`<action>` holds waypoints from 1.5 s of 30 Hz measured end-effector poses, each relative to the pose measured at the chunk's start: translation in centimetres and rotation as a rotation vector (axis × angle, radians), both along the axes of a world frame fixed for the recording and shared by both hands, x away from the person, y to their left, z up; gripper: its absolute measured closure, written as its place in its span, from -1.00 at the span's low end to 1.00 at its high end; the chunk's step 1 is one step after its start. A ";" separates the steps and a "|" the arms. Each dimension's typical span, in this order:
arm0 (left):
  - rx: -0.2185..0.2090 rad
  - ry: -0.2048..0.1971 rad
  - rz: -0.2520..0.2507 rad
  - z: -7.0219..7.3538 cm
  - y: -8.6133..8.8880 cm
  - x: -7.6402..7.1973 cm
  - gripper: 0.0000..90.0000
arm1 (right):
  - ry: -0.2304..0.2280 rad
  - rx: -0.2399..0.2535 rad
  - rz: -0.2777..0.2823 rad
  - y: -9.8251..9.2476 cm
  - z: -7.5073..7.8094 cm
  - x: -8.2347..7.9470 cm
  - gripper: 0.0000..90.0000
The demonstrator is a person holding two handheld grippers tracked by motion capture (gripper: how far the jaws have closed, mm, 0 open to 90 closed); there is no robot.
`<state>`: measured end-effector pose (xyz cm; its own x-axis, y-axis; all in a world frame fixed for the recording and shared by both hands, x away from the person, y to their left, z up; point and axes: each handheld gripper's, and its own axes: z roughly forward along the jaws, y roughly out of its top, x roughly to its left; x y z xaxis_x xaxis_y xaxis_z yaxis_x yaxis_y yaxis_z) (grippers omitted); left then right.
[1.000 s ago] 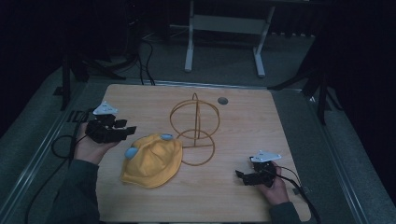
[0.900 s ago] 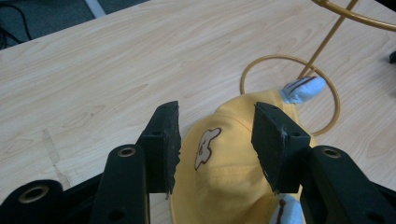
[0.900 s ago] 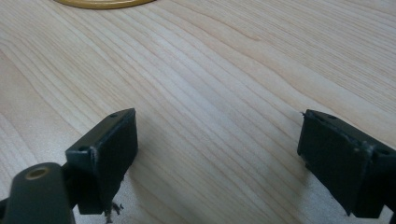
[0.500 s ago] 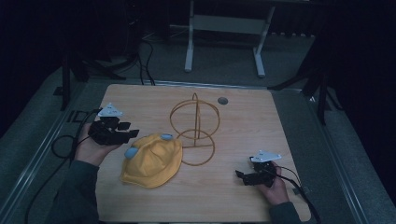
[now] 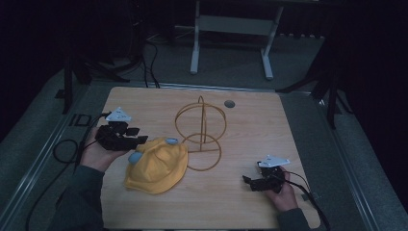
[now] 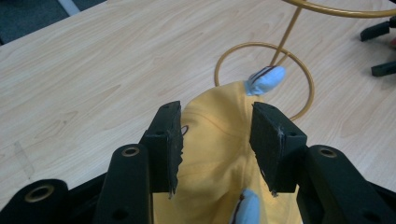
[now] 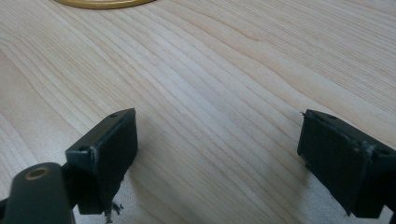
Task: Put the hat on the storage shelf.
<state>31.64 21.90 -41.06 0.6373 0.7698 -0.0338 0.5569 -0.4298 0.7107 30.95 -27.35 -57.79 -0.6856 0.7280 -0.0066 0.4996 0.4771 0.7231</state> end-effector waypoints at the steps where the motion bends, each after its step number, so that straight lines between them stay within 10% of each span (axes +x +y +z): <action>1: 0.000 0.000 0.000 0.0 0.0 0.0 0.20 | 0.000 0.000 0.000 0.0 0.0 0.0 -0.73; 45: 0.126 0.110 -0.132 -1.1 -3.5 1.0 0.26 | -0.002 0.000 0.000 0.0 0.0 0.0 -0.73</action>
